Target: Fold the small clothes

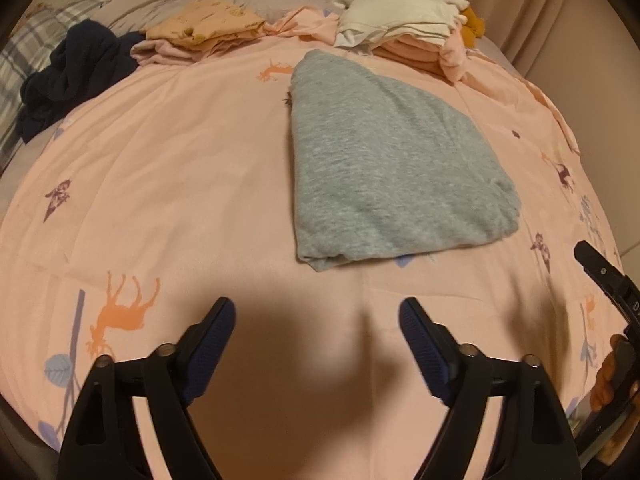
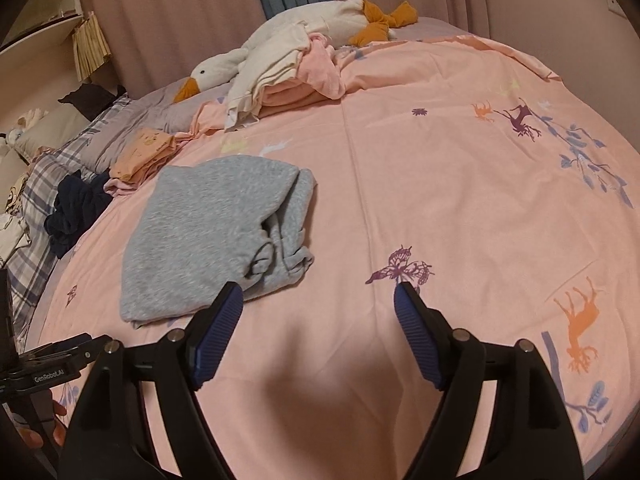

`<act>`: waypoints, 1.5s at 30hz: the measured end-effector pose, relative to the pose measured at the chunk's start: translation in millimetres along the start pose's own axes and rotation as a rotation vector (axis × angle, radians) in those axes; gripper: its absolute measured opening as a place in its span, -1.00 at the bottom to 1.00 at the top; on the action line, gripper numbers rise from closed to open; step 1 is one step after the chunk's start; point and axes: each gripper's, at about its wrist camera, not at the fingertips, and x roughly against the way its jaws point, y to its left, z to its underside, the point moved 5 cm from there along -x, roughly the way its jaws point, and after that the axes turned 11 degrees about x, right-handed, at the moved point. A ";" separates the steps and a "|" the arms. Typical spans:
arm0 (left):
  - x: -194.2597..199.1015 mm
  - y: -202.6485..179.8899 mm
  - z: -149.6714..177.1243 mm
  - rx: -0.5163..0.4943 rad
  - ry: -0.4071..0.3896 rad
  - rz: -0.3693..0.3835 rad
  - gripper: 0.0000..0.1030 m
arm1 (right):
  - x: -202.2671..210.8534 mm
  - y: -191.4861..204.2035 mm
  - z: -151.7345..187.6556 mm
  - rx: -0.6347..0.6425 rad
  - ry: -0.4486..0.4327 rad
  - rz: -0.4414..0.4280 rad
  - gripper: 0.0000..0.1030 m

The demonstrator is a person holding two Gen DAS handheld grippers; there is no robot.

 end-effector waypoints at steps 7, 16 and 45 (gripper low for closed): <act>23.3 -13.3 4.6 -0.039 -0.066 0.018 0.77 | 15.7 9.5 5.5 0.005 -0.009 0.000 0.65; 44.2 -16.9 6.8 -0.005 -0.118 0.058 0.88 | 32.7 23.6 7.3 0.039 -0.029 0.004 0.78; 63.4 -33.0 17.3 -0.039 -0.121 -0.065 0.89 | 70.1 36.3 9.8 0.062 -0.070 -0.013 0.99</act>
